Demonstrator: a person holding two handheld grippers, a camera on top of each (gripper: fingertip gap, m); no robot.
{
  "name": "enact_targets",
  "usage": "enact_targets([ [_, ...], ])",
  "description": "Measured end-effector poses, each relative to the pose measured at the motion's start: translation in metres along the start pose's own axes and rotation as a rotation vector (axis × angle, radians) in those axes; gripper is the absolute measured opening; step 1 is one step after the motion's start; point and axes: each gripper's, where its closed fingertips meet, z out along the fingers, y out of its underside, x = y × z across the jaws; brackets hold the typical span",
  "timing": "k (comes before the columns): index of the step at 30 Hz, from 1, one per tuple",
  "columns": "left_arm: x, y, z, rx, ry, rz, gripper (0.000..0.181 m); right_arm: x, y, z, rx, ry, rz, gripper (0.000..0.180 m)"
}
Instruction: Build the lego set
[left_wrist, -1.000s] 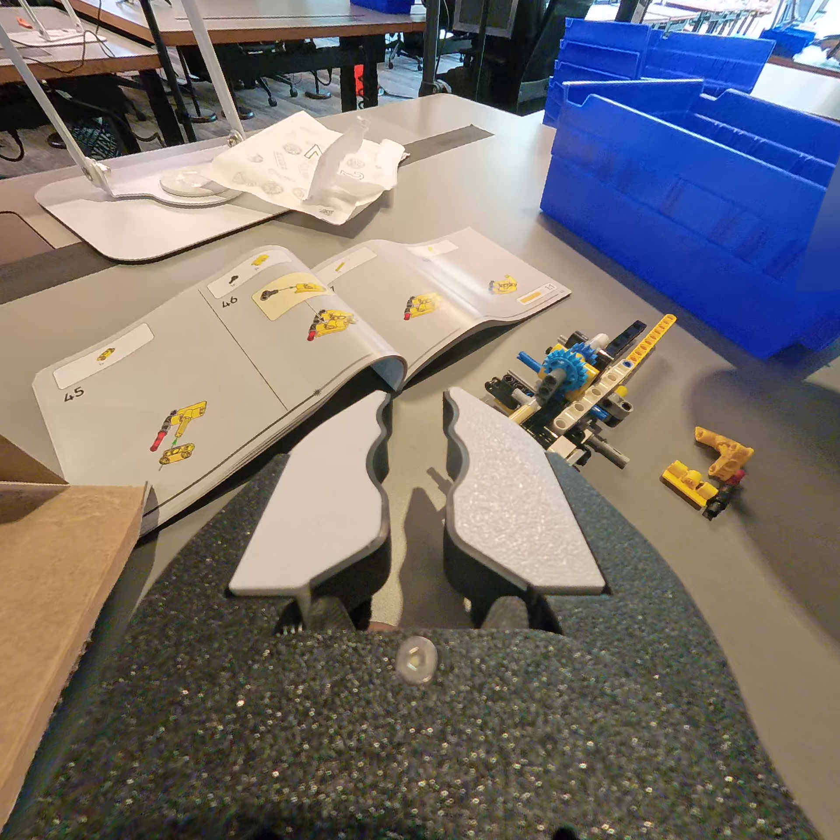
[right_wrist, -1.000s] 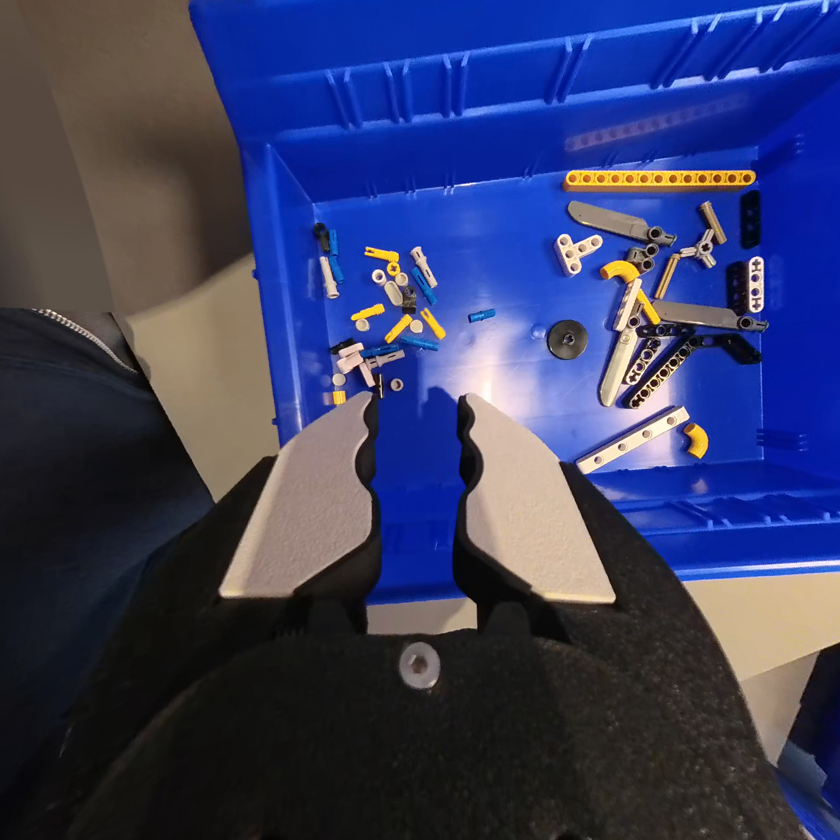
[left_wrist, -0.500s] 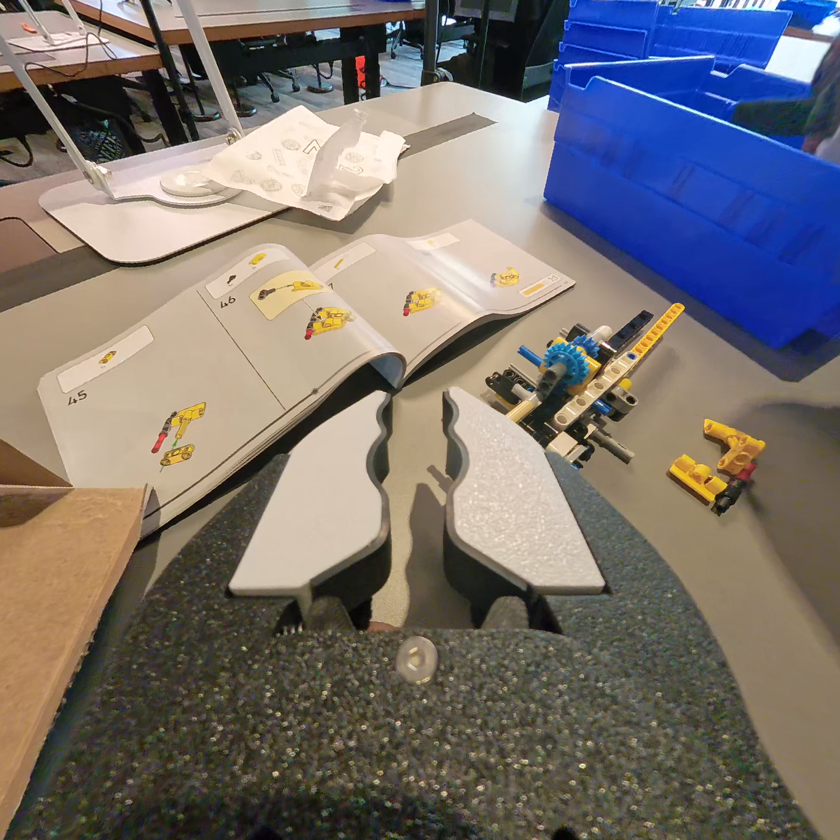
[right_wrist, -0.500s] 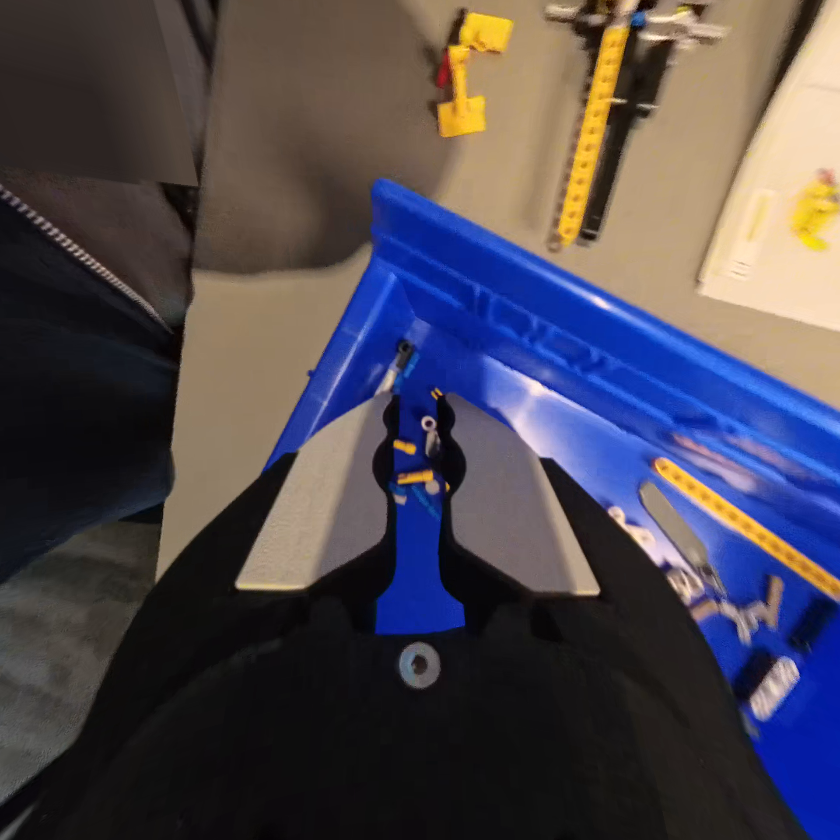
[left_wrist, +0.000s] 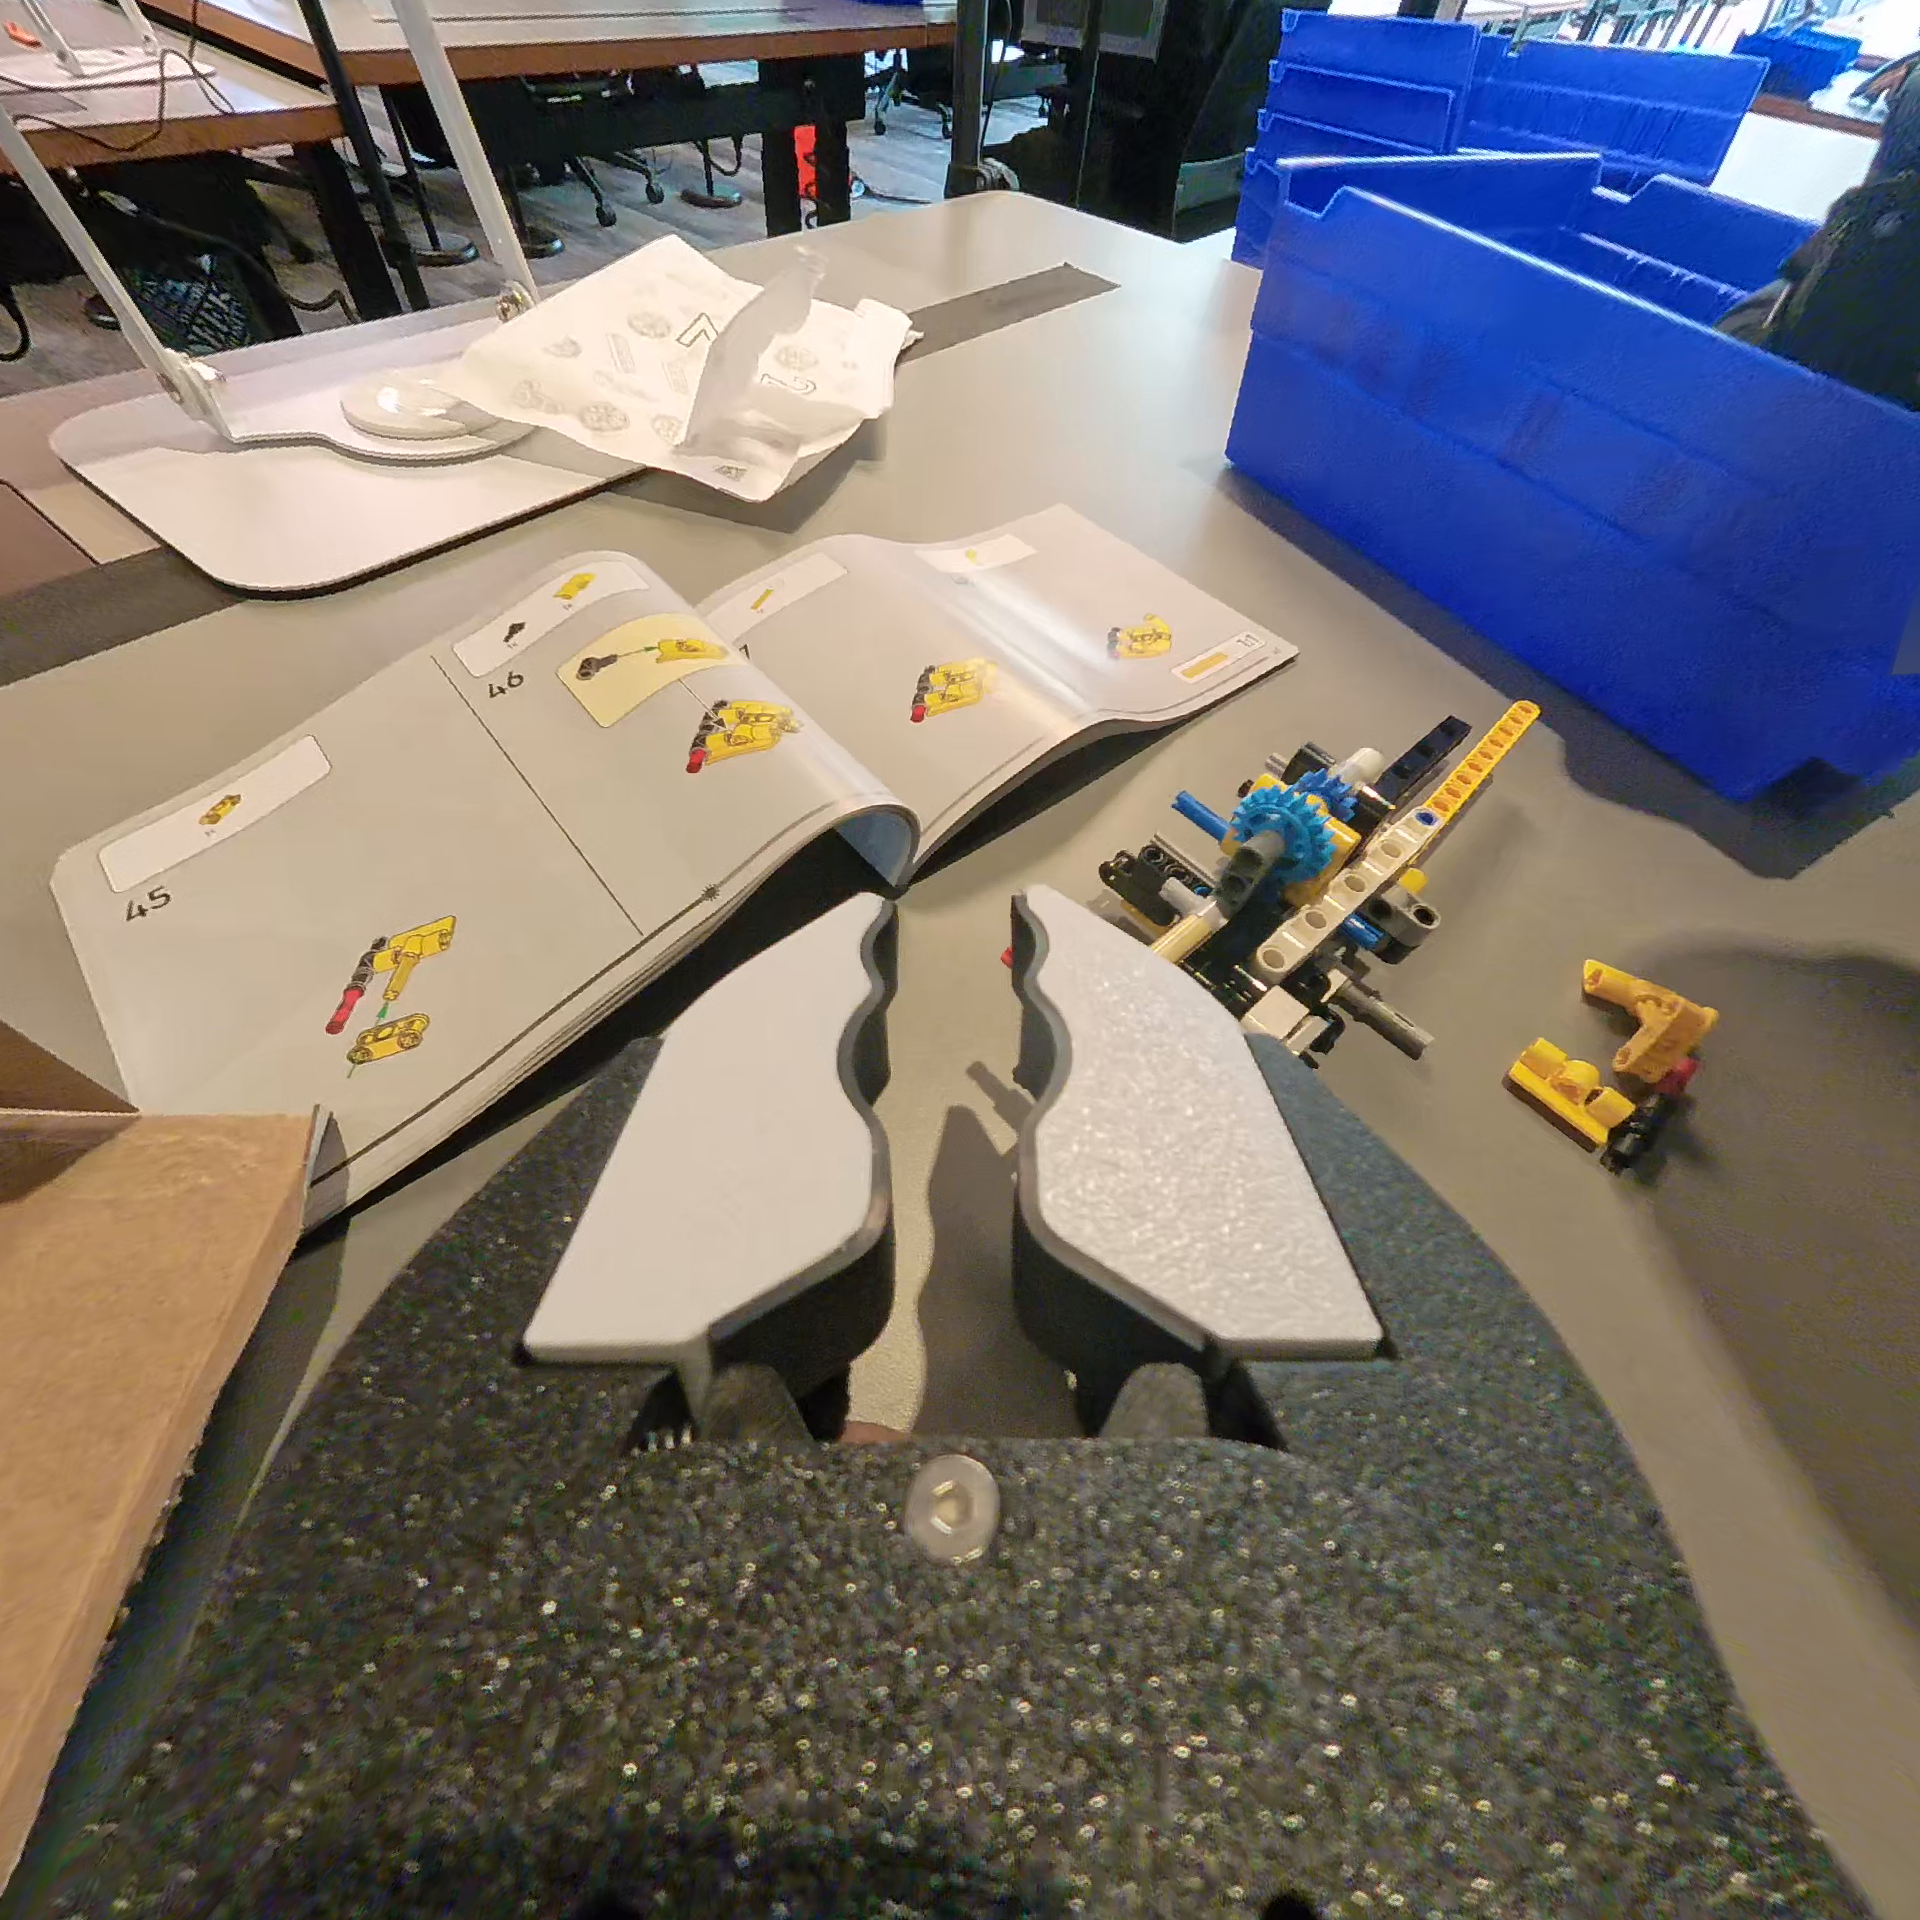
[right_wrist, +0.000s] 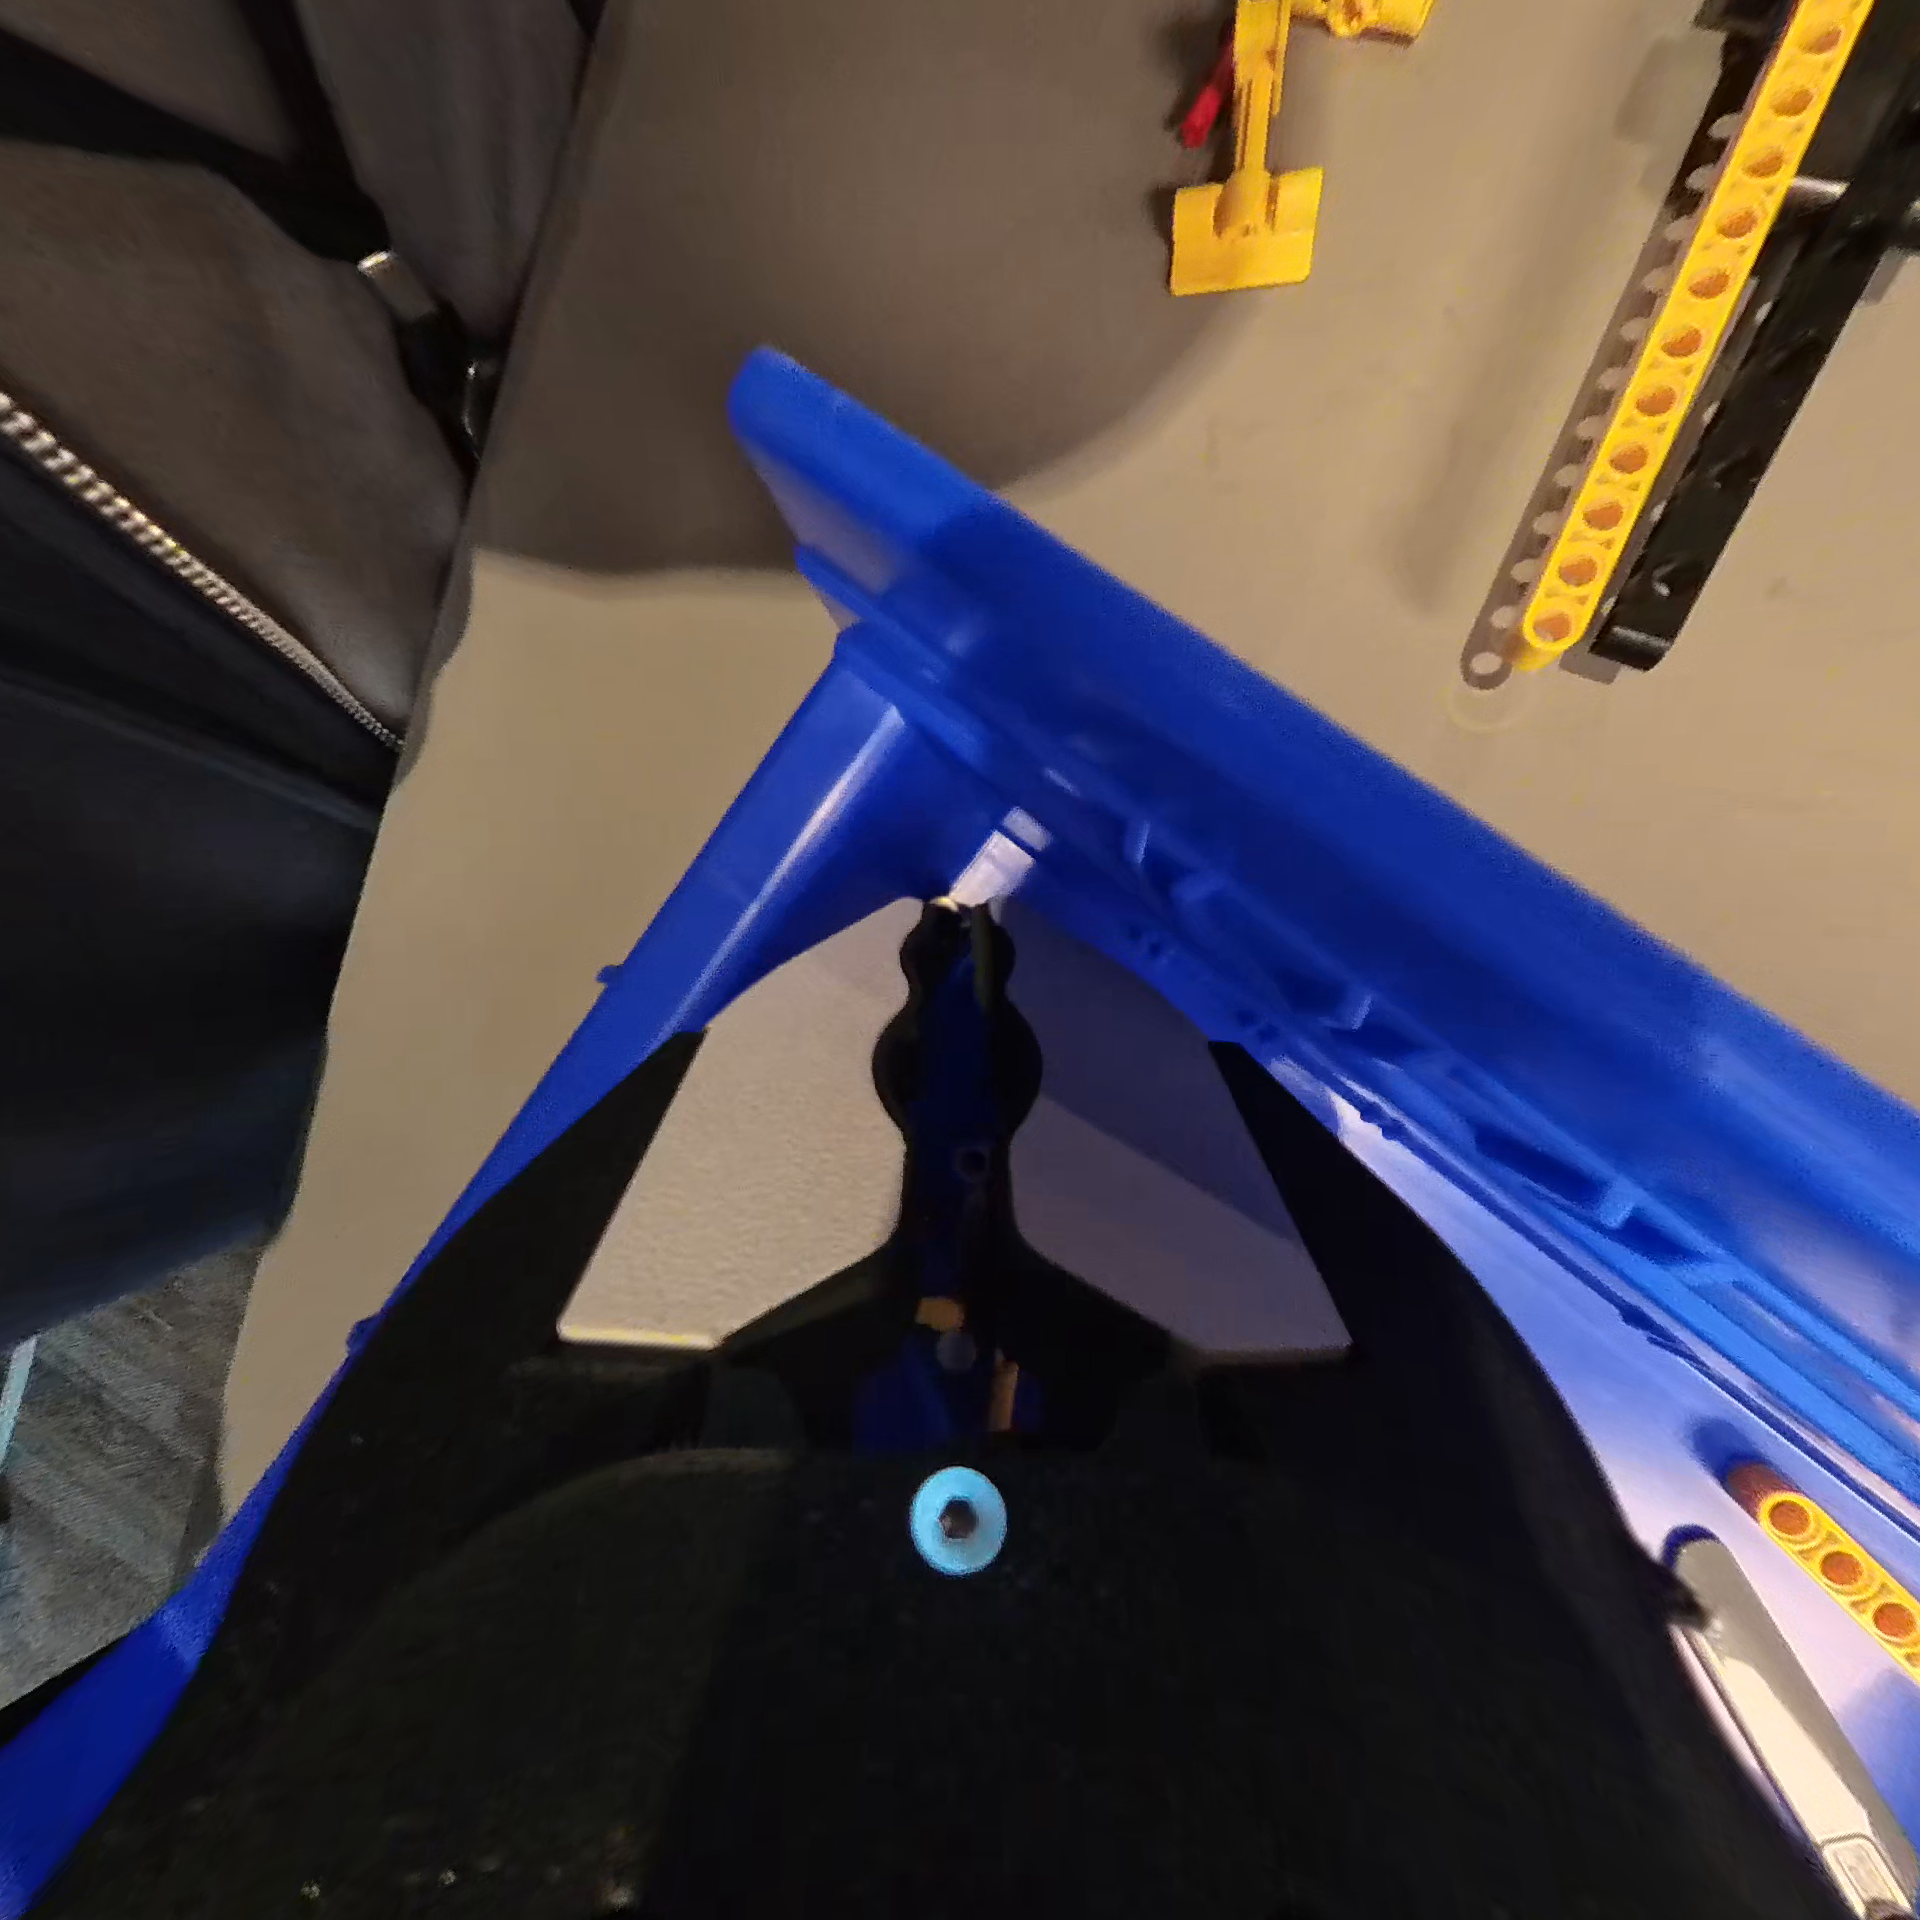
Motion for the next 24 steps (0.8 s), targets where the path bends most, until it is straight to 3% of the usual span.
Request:
enact_targets([
  [12, -0.001, 0.001, 0.0, -0.004, -0.003, -0.003, 0.021, -0.001, 0.0, 0.001, -0.001, -0.006, -0.053, 0.01],
  [18, -0.001, 0.001, 0.001, -0.007, -0.006, 0.002, 0.021, 0.012, 0.008, -0.006, -0.037, 0.075, -0.055, 0.01],
  [24, 0.0, 0.001, 0.001, -0.008, -0.007, 0.005, 0.021, 0.003, -0.002, -0.009, 0.018, 0.024, -0.04, 0.009],
])
